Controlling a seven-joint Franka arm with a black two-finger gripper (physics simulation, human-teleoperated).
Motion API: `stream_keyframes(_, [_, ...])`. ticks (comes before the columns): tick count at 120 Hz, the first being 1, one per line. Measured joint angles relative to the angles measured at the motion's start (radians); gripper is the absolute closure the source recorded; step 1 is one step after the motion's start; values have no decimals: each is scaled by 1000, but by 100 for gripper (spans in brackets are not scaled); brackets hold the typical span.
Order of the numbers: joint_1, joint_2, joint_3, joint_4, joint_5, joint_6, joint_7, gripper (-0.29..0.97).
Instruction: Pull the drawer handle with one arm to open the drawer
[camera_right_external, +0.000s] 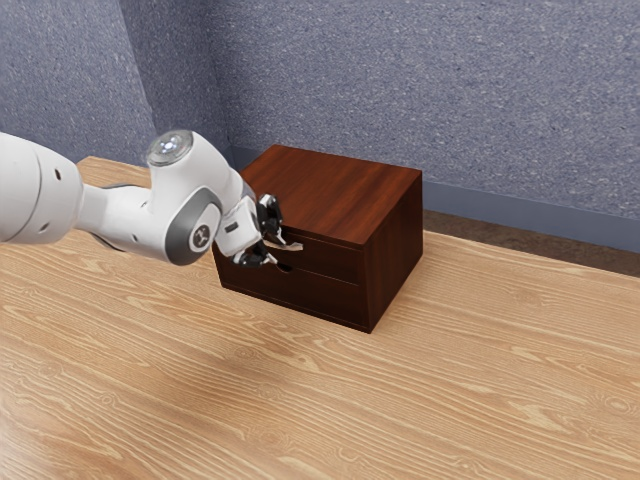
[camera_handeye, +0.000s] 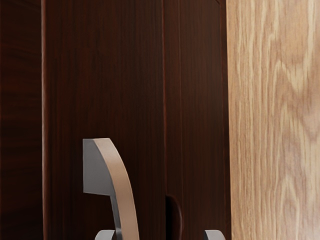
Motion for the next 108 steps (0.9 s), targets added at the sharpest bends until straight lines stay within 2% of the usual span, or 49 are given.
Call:
stream_keyframes(56, [-1,3,1,-3,-23,-1,0,64])
stream_keyframes(108, [4,-28,3,-30,-41,-3,0,68])
